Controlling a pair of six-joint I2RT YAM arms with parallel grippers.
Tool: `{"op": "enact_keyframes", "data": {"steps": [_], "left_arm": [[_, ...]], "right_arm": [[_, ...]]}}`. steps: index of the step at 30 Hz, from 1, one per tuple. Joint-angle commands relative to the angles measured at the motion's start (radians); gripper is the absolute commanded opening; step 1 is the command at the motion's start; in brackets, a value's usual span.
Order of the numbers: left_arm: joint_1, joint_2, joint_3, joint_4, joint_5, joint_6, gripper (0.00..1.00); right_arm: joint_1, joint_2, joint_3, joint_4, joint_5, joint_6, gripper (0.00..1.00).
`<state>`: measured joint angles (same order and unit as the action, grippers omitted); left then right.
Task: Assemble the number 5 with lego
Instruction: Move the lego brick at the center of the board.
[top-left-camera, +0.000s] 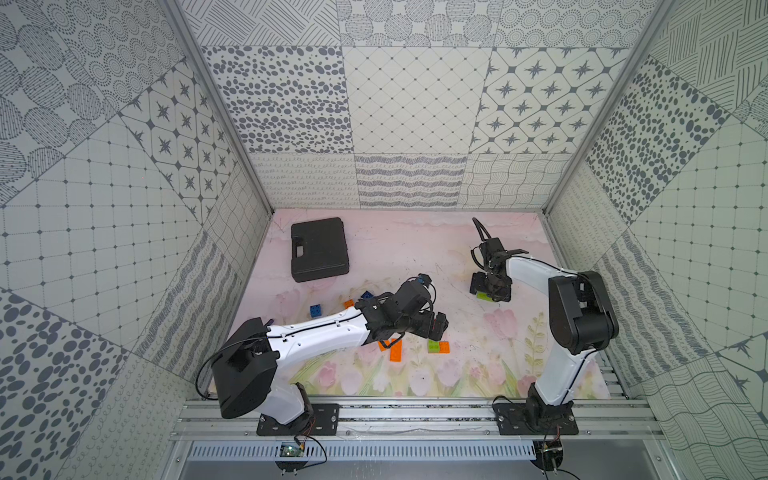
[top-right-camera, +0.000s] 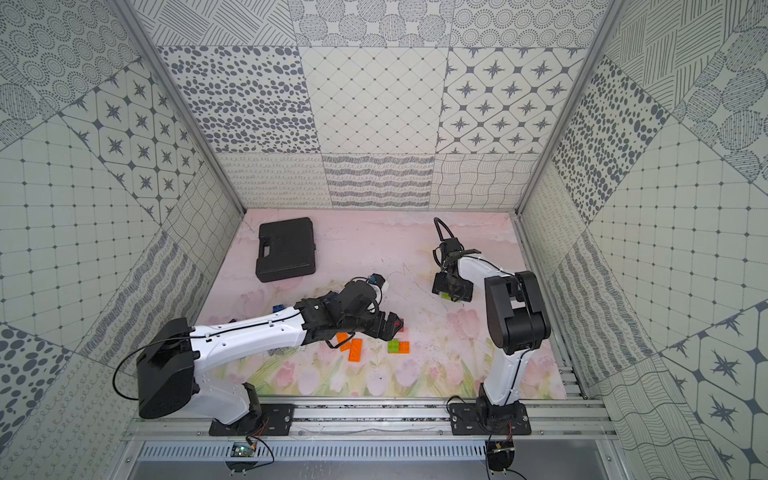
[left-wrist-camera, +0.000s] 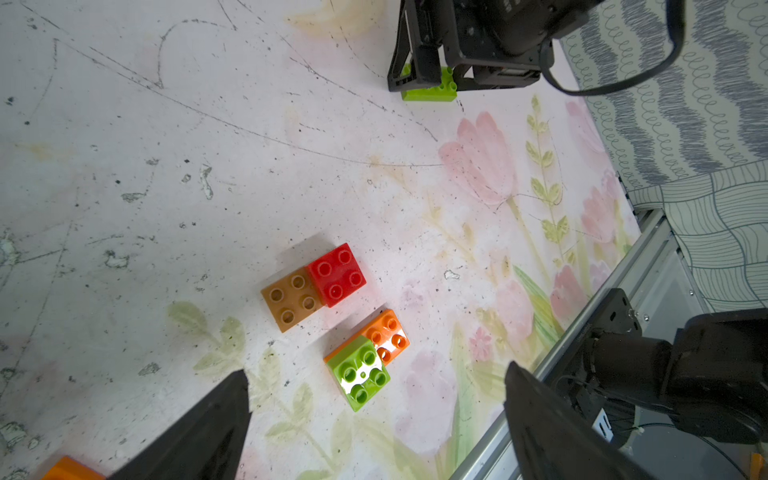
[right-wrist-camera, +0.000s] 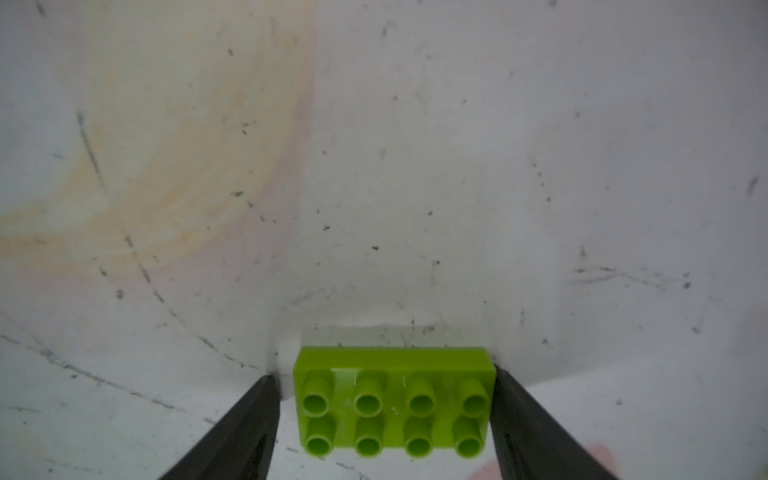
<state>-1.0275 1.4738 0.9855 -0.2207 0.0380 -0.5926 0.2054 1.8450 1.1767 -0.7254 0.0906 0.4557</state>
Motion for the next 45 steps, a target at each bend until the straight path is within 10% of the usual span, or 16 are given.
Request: {"op": "enact_keyframes", "data": {"steps": [1,25,45], "left_arm": [[-0.003,-0.014,-0.005,0.003,-0.018,-0.004,0.99],[-0.002,-0.085,-0.087,0.056,-0.098,-0.041,0.99],[-0.002,-0.081,-0.084,0.055,-0.09,-0.035,0.99]], "right_arm": [[-0.003,0.053,-0.02,-0.039,-0.014,-0.025,0.75],[0.335,-0.208,-0.271,-0.103,-0.03,0.116,0.73],[0.337,-0.227,-0.327,-0.024,-0.032,0.214,0.74]]}}
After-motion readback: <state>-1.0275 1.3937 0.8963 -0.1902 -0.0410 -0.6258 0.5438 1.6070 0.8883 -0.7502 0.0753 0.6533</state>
